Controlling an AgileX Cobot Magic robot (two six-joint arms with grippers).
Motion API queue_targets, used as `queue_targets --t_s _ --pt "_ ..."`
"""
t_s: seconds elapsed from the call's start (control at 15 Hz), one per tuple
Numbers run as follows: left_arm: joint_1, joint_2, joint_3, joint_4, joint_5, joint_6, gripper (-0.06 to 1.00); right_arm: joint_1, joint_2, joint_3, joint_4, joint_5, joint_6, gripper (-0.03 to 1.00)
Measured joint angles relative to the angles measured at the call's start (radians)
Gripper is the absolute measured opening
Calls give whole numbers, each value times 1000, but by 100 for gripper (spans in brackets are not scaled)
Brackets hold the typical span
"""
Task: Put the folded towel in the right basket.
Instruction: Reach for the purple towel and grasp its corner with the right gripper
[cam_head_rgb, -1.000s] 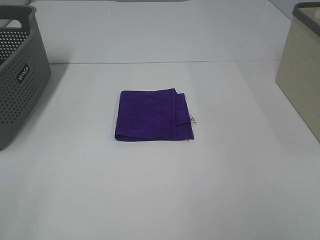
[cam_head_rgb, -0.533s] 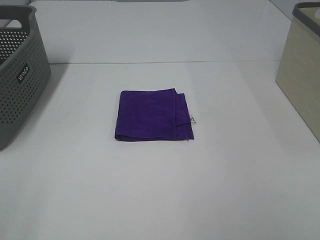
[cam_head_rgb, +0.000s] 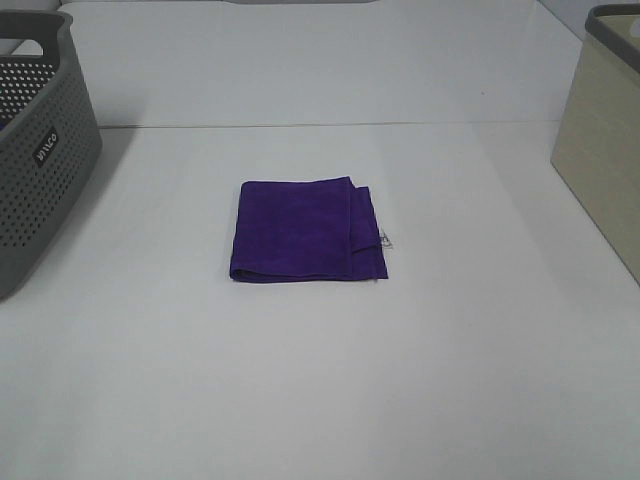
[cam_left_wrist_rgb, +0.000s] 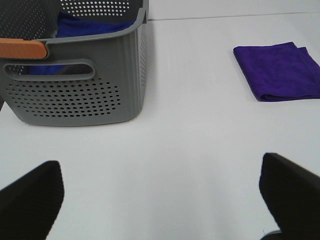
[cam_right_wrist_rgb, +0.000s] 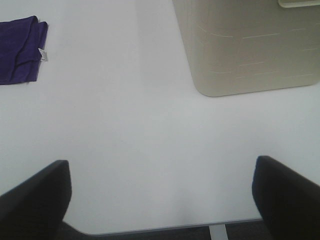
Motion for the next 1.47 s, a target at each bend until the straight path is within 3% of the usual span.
queue_targets --t_s 0.67,0.8,1.07,1.47 --pt "0 0 0 0 0 0 99 0 8 -1 4 -1 0 94" --pt "0 0 0 0 0 0 99 0 167 -53 23 7 5 93" --pt "0 0 0 0 0 0 99 0 843 -482 183 98 2 89" --pt "0 0 0 0 0 0 99 0 1366 -887 260 104 3 89"
